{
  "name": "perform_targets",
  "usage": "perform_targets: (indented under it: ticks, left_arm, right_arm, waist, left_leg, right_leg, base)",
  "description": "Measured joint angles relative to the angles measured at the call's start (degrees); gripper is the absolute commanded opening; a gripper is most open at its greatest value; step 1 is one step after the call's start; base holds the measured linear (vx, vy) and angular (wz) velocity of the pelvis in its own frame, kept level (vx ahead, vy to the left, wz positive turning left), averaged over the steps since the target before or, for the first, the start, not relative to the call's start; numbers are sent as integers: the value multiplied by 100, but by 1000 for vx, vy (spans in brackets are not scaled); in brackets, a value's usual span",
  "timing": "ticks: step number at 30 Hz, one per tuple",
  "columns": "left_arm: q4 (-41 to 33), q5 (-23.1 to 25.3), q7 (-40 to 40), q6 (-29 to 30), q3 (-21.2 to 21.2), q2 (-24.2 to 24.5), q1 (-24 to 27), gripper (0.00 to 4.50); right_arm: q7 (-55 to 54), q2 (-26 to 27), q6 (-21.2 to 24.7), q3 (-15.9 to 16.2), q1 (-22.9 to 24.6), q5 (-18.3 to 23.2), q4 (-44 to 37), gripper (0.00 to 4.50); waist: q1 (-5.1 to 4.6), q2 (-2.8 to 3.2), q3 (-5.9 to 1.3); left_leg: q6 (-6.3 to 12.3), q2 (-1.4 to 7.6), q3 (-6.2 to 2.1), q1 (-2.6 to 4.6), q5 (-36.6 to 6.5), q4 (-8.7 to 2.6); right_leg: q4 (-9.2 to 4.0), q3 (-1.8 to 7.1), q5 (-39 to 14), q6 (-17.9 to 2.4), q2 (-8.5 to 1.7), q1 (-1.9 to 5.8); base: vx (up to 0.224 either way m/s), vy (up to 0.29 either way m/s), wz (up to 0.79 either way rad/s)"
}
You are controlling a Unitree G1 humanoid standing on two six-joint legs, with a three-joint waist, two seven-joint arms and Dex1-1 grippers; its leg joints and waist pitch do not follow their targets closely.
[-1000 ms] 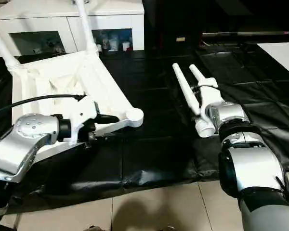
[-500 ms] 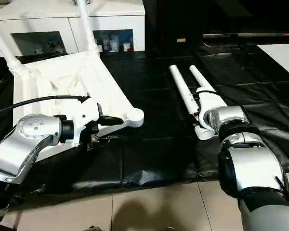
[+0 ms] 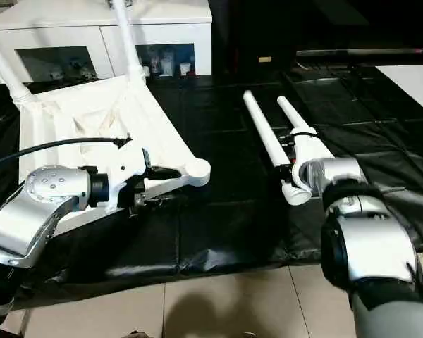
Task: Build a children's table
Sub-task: Pick table leg
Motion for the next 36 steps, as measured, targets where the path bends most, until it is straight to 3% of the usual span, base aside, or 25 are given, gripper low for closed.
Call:
perform_targets:
  ticks: [2, 6, 8, 12, 16, 18, 25, 31, 36]
  left_arm:
    - [11, 9, 72, -67, 3, -26, -4, 269]
    - [252, -7, 482, -124, 200, -383, -144, 269]
    - [397, -97, 784, -24, 425, -665, -332, 269]
    - [505, -740, 1656, 720, 1110, -1612, -861, 307]
    - [484, -1282, 2028, 1112, 1275, -2203, -1039, 331]
    - [577, -1428, 2252, 1370, 1402, -2394, -1180, 353]
    - [729, -1779, 2814, 1883, 1953, -2741, -1470, 394]
    - [709, -1975, 2949, 2092, 1984, -2787, -1472, 447]
    - [616, -1993, 2971, 2107, 1976, -2774, -1474, 450]
  right_arm:
    - [63, 10, -161, -50, 66, 72, -35, 188]
    - [536, 124, -913, -359, 485, 412, -526, 188]
    - [872, 203, -924, -489, 617, 652, -965, 187]
    - [1721, 412, -224, -637, 1125, 1539, -2938, 187]
    - [2387, 560, 390, -562, 1800, 2359, -4461, 186]
    - [2620, 610, 677, -440, 2044, 2620, -4828, 186]
    - [2674, 632, 1173, -440, 2451, 2939, -5741, 186]
    - [2532, 616, 1410, -476, 2652, 3022, -6051, 186]
    - [2464, 612, 1584, -487, 2718, 3069, -6323, 186]
  waist:
    - [-5, 0, 0]
    - [5, 10, 5]
    - [8, 15, 8]
    - [50, 17, 6]
    - [179, 16, 4]
    - [199, 16, 5]
    - [186, 16, 5]
    - [193, 15, 5]
    - [197, 16, 5]
  left_leg:
    - [0, 0, 0, 1, 0, 0]
    - [1, 0, 0, -4, 1, 6]
    - [12, 0, 0, -9, 8, 10]
    - [67, 2, 1, -13, 41, 14]
    - [73, 3, 2, -14, 38, 14]
    - [73, 2, 2, -15, 40, 16]
    - [68, 0, -1, -10, 38, 14]
    - [74, -3, -2, -22, 42, 13]
    - [78, -4, -3, -24, 43, -12]
  right_leg:
    - [1, -1, 1, -1, 0, 0]
    - [5, 0, 6, -6, -1, -16]
    - [7, -2, 8, -7, -1, -24]
    - [-4, -4, 8, -8, -1, -22]
    - [-14, -5, 8, -7, -1, -19]
    - [-13, -5, 9, -8, -1, -19]
    - [-32, -6, 8, 0, -2, 3]
    - [-47, -6, 9, 2, -3, 0]
    - [-70, -12, 10, 3, -3, 0]
  base:
    - [0, 0, 0]
    - [0, 0, 0]
    - [0, 0, 0]
    - [0, 0, 0]
    - [0, 0, 0]
    - [0, 0, 0]
    - [0, 0, 0]
    - [0, 0, 0]
    - [0, 0, 0]
